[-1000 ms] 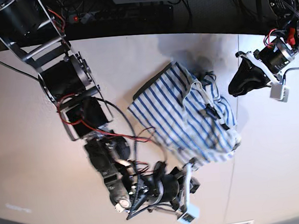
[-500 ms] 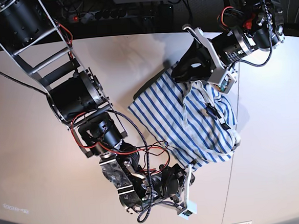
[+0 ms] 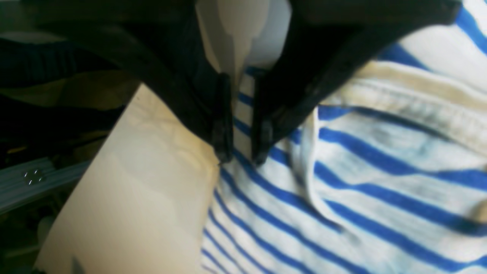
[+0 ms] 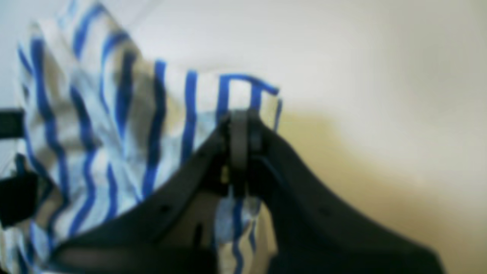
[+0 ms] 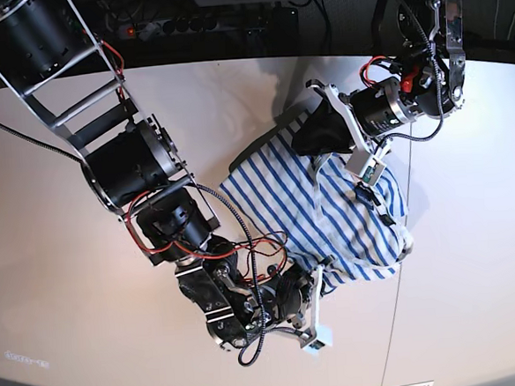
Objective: Fold the T-shirt properly
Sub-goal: 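Hold the bundle with both grippers and fold it over again, then press and square the folded shirt with both grippers, then release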
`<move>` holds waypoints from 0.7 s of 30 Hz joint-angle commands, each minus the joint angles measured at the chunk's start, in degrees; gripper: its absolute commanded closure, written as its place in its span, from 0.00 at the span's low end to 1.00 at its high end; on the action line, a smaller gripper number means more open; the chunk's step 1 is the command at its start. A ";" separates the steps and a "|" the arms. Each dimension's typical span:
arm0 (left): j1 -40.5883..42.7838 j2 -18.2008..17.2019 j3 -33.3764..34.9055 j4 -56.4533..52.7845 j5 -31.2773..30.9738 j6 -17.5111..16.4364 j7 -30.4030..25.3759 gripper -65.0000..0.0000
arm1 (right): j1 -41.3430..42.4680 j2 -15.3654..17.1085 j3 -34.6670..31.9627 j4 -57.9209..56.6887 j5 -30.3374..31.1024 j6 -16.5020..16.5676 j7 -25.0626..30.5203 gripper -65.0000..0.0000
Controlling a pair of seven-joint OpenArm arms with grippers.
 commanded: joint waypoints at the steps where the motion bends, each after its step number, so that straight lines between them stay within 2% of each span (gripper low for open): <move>1: -0.85 -0.63 -0.11 0.57 -1.16 -0.52 -1.25 0.81 | 2.16 -0.42 -0.81 -0.04 0.52 0.28 0.79 1.00; 8: -1.49 -3.48 -0.11 0.57 0.66 -0.52 -1.27 0.81 | -0.87 -0.31 -7.04 -1.29 0.57 0.26 -1.55 1.00; 13: -2.60 -8.85 -0.11 0.57 1.25 -0.52 -1.29 0.81 | -2.14 0.39 -7.06 -0.96 1.11 0.28 -4.87 1.00; 18: -3.37 -14.32 -0.11 0.57 1.70 -0.52 -1.51 0.81 | -2.43 2.38 -7.06 0.26 5.90 0.92 -8.11 1.00; 21: -3.67 -17.09 -0.11 0.55 4.28 -0.52 -3.58 0.81 | -3.37 3.74 -7.06 3.21 9.99 1.01 -10.88 1.00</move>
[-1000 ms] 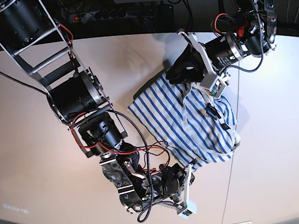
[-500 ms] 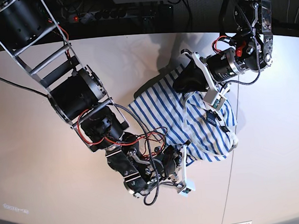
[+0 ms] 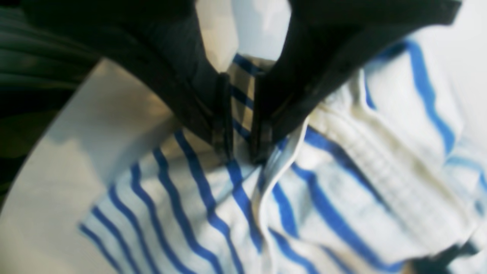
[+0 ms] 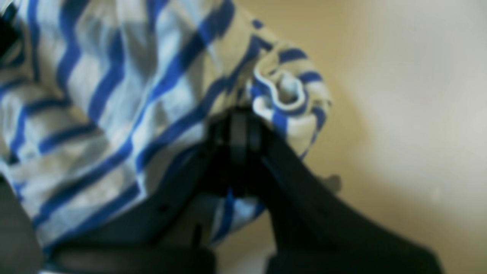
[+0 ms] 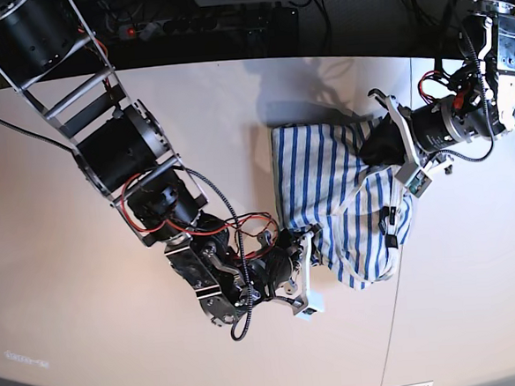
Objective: Fold the T-shirt properly
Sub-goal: 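Press and square the folded shirt with both grippers, then release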
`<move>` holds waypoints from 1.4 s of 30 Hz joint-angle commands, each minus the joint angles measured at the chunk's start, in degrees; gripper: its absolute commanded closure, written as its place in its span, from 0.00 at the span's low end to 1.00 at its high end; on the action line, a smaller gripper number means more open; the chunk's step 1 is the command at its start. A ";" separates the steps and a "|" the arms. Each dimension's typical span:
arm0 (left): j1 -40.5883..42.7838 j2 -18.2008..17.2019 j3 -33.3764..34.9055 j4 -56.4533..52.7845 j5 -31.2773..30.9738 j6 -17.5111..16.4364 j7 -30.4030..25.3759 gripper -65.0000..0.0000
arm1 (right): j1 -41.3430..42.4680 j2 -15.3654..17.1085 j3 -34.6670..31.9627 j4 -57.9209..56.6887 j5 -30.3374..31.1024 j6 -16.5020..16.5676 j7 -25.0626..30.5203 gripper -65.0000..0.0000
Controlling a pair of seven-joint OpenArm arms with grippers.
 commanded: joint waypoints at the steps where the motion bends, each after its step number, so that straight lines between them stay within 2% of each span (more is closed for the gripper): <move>1: -1.03 -1.62 -0.44 0.74 0.68 -0.52 -2.29 0.81 | 0.48 0.57 -0.09 1.79 0.28 1.51 -3.32 1.00; 4: -1.40 -3.91 -0.44 0.52 3.21 -0.52 -5.03 0.81 | -2.23 2.86 -0.09 7.23 3.13 1.68 -5.64 1.00; 7: -3.17 -5.14 -0.44 -0.59 4.37 -0.52 -5.22 0.81 | -5.33 5.99 -0.09 13.51 5.60 1.68 -7.32 1.00; 11: -7.52 -5.18 -0.42 -3.96 4.85 -0.52 -5.29 0.81 | -10.27 9.88 -0.09 22.75 8.22 1.68 -10.29 1.00; 15: -11.39 -5.07 -0.42 -6.62 4.81 -0.52 -6.14 0.81 | -15.67 12.00 -0.07 29.35 8.92 1.70 -11.02 1.00; 25: -14.38 -4.07 -0.31 -8.11 3.52 -0.52 -6.97 0.81 | -27.15 12.11 1.18 40.06 8.46 1.73 -10.78 1.00; 31: -15.58 -4.13 -0.33 -8.11 4.04 -0.52 -7.72 0.81 | -30.40 12.11 7.02 43.10 8.55 1.73 -10.80 1.00; 33: -16.79 -4.17 -0.33 -8.11 4.07 -0.52 -6.91 0.81 | -31.26 12.11 9.44 44.04 8.72 1.73 -10.78 1.00; 36: -18.97 -4.61 -0.70 -8.11 4.00 2.01 -4.72 0.81 | -31.95 12.13 12.66 45.81 8.70 1.75 -10.82 1.00; 42: -20.52 -5.14 -1.99 -8.11 4.00 1.99 -2.80 0.81 | -32.46 12.13 17.14 48.61 9.35 1.86 -10.75 1.00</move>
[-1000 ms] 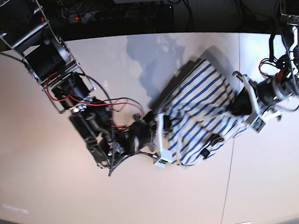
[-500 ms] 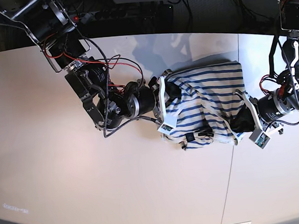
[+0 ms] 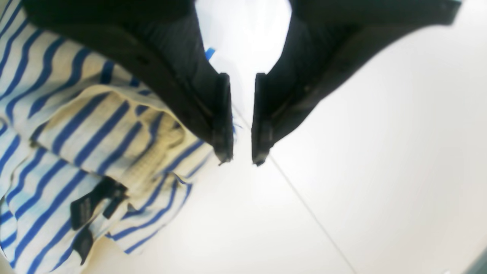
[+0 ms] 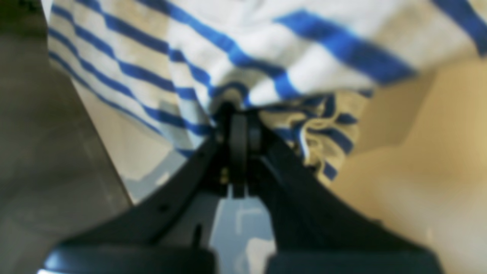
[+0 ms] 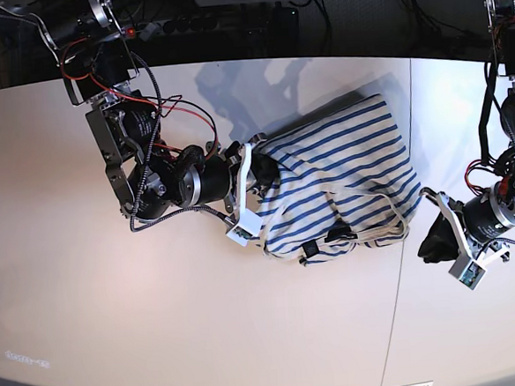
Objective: Fold the T-shirt properly
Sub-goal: 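Press and square the folded shirt with both grippers, then release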
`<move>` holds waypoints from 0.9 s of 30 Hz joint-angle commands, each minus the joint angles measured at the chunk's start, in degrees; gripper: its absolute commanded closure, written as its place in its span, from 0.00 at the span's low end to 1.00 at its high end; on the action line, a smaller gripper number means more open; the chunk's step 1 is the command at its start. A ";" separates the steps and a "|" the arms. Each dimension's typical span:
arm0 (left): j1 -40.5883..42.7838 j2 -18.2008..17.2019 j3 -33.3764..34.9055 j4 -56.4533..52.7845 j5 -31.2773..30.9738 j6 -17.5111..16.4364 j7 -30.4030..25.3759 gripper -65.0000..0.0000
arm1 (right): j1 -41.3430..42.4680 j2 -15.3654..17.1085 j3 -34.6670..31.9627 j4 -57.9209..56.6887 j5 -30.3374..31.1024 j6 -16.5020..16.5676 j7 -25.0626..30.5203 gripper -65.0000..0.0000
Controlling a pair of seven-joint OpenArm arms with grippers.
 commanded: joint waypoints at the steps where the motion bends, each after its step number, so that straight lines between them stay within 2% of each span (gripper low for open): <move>1: -1.05 -0.96 -0.44 0.74 -0.68 0.81 -0.59 0.81 | 0.94 -0.02 0.72 1.68 0.92 1.57 0.79 1.00; 5: -0.55 -0.98 -0.44 0.74 -0.66 0.83 1.55 0.81 | 0.94 -0.04 3.23 3.48 0.98 1.57 1.51 1.00; 12: 3.98 -0.98 -0.44 0.72 1.88 0.85 1.29 0.81 | 1.27 -0.04 7.58 5.03 1.14 1.95 2.58 1.00; 17: 6.99 -0.98 -0.44 -1.46 6.12 4.26 -3.43 0.81 | 2.60 -0.02 12.50 4.39 -2.23 1.95 4.76 1.00; 27: 6.21 -0.59 -0.44 -12.31 5.81 4.42 -11.30 0.81 | 2.91 -0.04 11.91 -0.83 -2.93 1.97 5.84 1.00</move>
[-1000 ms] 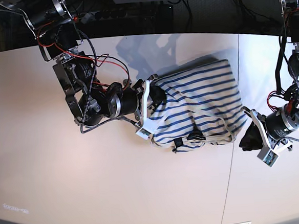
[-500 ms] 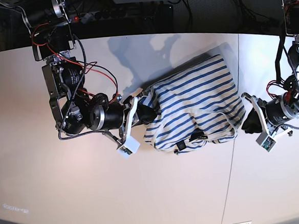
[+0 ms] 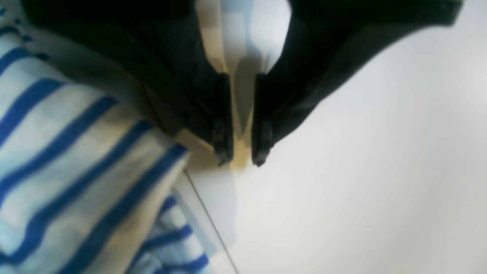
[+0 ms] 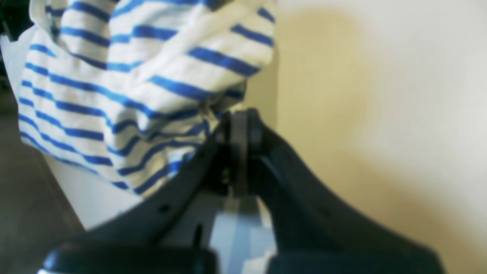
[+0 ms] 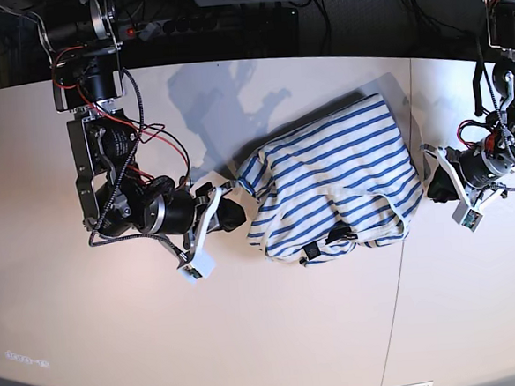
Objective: Fold the T-shirt properly
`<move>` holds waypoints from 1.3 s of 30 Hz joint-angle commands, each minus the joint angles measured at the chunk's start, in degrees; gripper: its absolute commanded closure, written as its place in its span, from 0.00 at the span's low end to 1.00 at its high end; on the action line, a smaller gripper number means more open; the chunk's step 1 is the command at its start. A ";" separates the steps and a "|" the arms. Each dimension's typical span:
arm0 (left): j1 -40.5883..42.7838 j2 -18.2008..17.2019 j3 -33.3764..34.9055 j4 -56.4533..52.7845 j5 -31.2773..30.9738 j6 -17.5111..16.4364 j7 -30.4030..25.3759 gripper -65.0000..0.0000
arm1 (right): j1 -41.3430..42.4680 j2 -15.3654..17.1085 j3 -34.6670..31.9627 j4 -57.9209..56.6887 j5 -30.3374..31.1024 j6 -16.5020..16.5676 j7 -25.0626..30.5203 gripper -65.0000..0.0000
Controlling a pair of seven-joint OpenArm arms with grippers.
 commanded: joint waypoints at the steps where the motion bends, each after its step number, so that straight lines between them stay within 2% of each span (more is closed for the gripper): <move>1: -1.49 -0.63 -0.48 0.07 -0.50 0.68 -1.88 0.81 | 0.92 0.11 0.26 0.90 1.16 1.88 0.87 1.00; 10: -5.95 3.61 -0.42 -3.91 -0.26 0.44 -1.77 0.81 | -6.38 -1.55 0.26 1.84 4.96 2.62 0.92 1.00; 19: -6.19 7.69 -0.35 -3.91 0.46 0.46 -0.20 0.81 | -14.86 -1.95 0.26 11.06 4.81 2.60 0.79 1.00; 27: -6.36 7.69 -0.35 -3.89 -1.27 0.46 -0.11 0.81 | -18.49 -1.95 1.20 16.57 4.24 2.58 0.59 1.00; 31: -7.76 7.37 -0.37 -3.69 -2.10 0.46 2.12 0.81 | -18.45 -1.95 1.51 17.27 2.97 2.56 0.52 1.00; 34: -9.29 5.77 -1.42 -3.67 -2.62 0.52 3.91 0.81 | -18.47 -1.92 4.17 17.49 2.78 2.54 0.44 1.00; 39: -9.29 1.40 -7.89 -3.41 -9.18 0.44 8.72 0.81 | -19.47 -1.44 12.96 17.51 4.87 2.56 -0.57 1.00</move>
